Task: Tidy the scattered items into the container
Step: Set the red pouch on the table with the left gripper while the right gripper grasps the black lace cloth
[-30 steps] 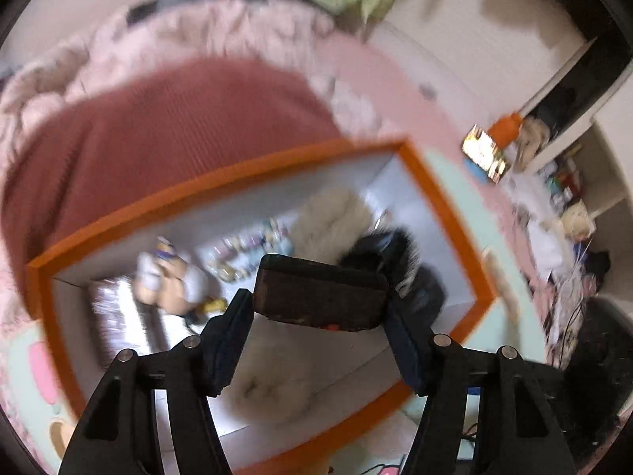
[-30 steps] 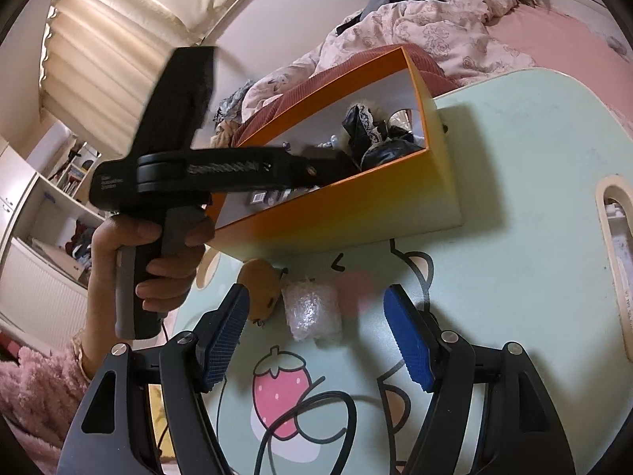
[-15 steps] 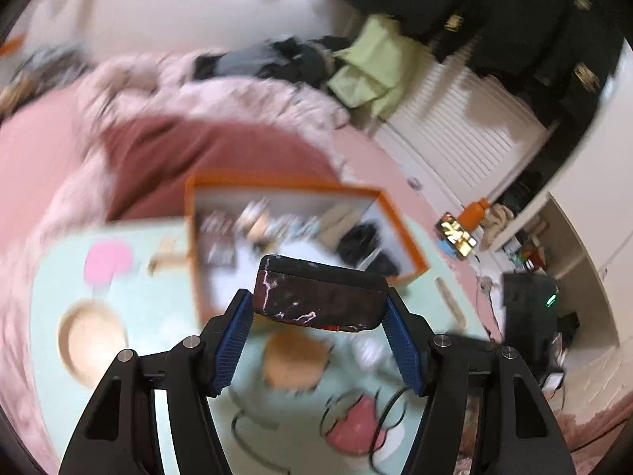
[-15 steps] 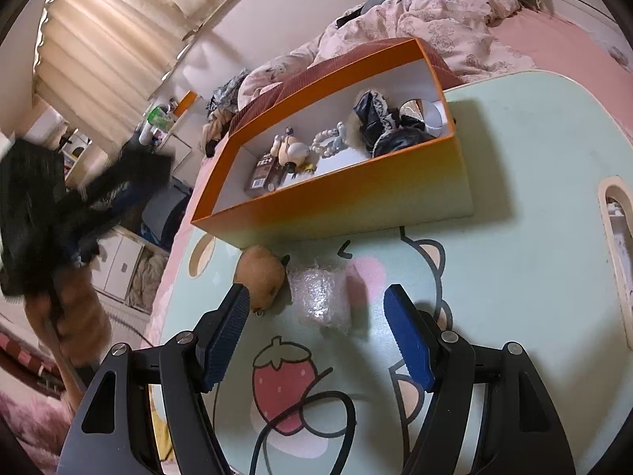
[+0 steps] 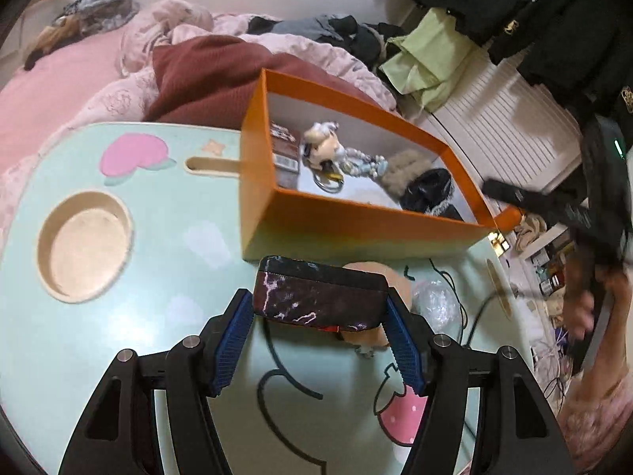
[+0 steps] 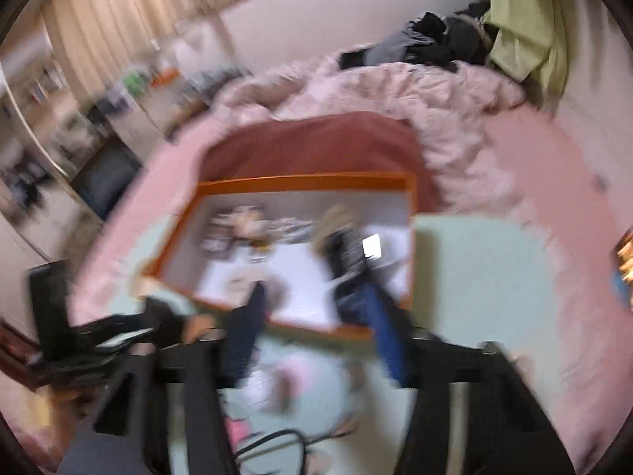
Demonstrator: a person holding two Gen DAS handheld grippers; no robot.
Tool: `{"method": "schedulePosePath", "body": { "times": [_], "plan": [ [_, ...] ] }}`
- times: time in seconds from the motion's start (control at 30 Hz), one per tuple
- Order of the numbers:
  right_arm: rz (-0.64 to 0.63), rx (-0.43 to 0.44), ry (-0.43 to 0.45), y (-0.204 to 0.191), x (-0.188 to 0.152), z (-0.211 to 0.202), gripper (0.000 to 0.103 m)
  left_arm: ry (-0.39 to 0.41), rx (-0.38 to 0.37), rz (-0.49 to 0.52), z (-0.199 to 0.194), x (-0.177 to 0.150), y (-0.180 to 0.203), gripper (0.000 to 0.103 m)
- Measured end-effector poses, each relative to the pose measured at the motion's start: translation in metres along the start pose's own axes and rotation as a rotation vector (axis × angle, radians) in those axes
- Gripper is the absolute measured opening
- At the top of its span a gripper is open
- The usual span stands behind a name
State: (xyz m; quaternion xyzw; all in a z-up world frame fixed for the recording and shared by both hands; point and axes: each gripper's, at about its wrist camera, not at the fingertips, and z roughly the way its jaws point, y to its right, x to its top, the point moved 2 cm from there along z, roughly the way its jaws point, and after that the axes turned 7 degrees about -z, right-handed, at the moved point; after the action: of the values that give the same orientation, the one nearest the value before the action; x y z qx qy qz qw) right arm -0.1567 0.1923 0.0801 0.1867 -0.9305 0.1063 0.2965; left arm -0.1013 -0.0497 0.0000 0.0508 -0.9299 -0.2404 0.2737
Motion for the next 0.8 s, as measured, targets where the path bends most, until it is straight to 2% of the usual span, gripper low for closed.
{"method": "schedulePosePath", "body": {
  "times": [0.03, 0.23, 0.37, 0.5, 0.53, 0.63, 0.8],
  "plan": [
    [-0.013, -0.019, -0.027, 0.001, 0.008, 0.005, 0.034, -0.003, 0.013, 0.012, 0.002, -0.002, 0.002, 0.065],
    [-0.087, -0.045, -0.178, -0.01, 0.02, 0.043, 0.034, 0.002, 0.059, 0.09, 0.004, -0.011, 0.01, 0.066],
    [-0.06, -0.095, -0.263, -0.005, 0.014, 0.067, 0.034, 0.011, 0.075, 0.108, 0.001, -0.012, 0.009, 0.077],
    [-0.1, -0.128, -0.263, -0.011, 0.012, 0.074, 0.032, 0.015, 0.077, 0.103, -0.001, -0.011, 0.009, 0.08],
    [-0.109, -0.122, -0.246, -0.013, 0.012, 0.072, 0.025, 0.012, 0.07, 0.096, -0.002, -0.011, 0.009, 0.08],
    [-0.062, -0.054, -0.172, -0.014, 0.012, 0.057, 0.023, 0.026, 0.038, 0.071, -0.008, -0.008, 0.008, 0.08],
    [-0.008, 0.03, 0.037, -0.011, 0.014, 0.006, 0.023, 0.077, 0.014, 0.05, -0.021, -0.002, 0.008, 0.083]
  ]
}}
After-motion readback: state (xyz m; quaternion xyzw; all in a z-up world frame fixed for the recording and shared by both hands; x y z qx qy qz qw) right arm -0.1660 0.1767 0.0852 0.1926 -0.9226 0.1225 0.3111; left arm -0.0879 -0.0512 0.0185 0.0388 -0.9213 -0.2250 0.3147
